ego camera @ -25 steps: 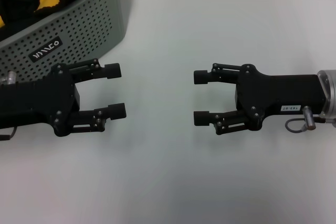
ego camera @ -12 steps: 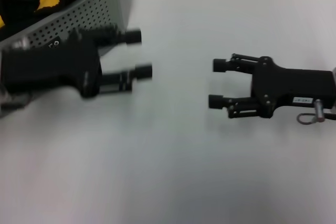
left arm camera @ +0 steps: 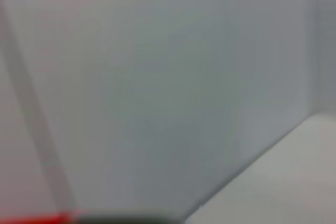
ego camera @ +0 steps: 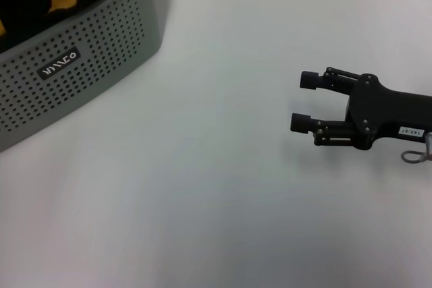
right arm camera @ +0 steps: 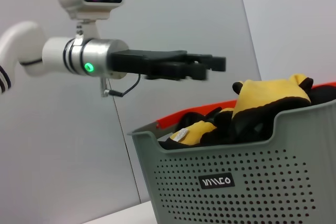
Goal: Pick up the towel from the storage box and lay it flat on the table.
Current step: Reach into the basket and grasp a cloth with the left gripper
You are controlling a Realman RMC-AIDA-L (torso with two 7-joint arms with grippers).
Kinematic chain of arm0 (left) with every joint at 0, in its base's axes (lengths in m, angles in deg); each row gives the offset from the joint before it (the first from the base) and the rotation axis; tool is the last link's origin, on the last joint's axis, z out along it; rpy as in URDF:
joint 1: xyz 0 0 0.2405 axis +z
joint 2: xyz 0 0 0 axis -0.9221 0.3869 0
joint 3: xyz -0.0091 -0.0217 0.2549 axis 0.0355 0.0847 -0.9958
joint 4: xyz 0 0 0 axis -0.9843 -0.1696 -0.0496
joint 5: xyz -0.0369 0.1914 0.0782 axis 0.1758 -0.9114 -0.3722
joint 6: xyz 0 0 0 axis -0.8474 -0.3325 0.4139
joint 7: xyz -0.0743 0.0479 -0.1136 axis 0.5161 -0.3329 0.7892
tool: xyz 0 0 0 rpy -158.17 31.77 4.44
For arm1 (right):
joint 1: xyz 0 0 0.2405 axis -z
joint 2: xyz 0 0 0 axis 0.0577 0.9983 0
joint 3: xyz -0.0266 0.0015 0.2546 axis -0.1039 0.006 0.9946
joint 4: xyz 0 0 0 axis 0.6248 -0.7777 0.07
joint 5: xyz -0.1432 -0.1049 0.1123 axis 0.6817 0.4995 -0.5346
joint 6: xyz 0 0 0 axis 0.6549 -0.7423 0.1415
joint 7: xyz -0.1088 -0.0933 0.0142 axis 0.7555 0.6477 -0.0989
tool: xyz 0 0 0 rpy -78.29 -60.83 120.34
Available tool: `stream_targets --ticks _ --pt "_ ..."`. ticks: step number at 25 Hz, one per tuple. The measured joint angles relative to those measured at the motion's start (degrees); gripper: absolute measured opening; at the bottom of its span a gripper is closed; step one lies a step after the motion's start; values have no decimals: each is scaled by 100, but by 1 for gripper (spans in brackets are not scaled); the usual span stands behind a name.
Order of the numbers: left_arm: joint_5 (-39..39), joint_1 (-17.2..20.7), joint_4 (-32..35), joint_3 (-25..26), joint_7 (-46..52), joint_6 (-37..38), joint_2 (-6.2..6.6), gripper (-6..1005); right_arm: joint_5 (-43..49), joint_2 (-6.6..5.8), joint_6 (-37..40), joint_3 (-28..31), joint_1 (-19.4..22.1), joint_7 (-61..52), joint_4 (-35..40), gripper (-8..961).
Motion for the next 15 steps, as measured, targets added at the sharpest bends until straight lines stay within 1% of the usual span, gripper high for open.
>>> stream_targets --ticks 2,5,9,12,15 --pt "-758 -148 151 55 229 -150 4 714 -7 8 -2 2 31 2 3 869" --pt "-1500 -330 259 282 396 -200 9 713 -10 20 -5 5 29 2 3 870" --pt "-1838 -395 358 597 426 -206 40 709 -10 30 -9 6 5 2 5 870" --pt "-2027 -397 400 664 431 -225 64 704 -21 32 -14 7 -7 2 5 870" --pt "-2274 -416 378 626 431 -335 55 699 -39 36 -38 7 -41 2 5 870"
